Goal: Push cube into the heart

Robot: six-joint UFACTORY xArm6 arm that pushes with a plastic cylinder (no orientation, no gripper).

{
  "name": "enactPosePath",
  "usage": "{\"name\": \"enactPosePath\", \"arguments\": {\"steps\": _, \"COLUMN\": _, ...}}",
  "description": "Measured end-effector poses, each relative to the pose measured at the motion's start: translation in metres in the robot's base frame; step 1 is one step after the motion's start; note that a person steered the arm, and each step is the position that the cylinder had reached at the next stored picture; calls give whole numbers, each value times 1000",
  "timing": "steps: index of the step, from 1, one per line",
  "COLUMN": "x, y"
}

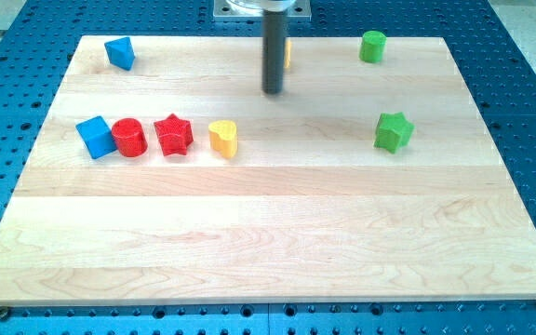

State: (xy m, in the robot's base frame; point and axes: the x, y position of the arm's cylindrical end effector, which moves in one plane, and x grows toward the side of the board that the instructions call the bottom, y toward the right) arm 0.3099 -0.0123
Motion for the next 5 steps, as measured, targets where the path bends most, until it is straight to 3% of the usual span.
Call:
{"name": "enactPosePath", "arguments": {"steps": 2, "x": 27, "y": -134}}
{"name": "enactPosePath", "arguments": {"steps": 4, "x": 48, "y": -213}}
{"name": "enactPosePath", "arguments": {"steps": 5, "x": 83, "y": -255}}
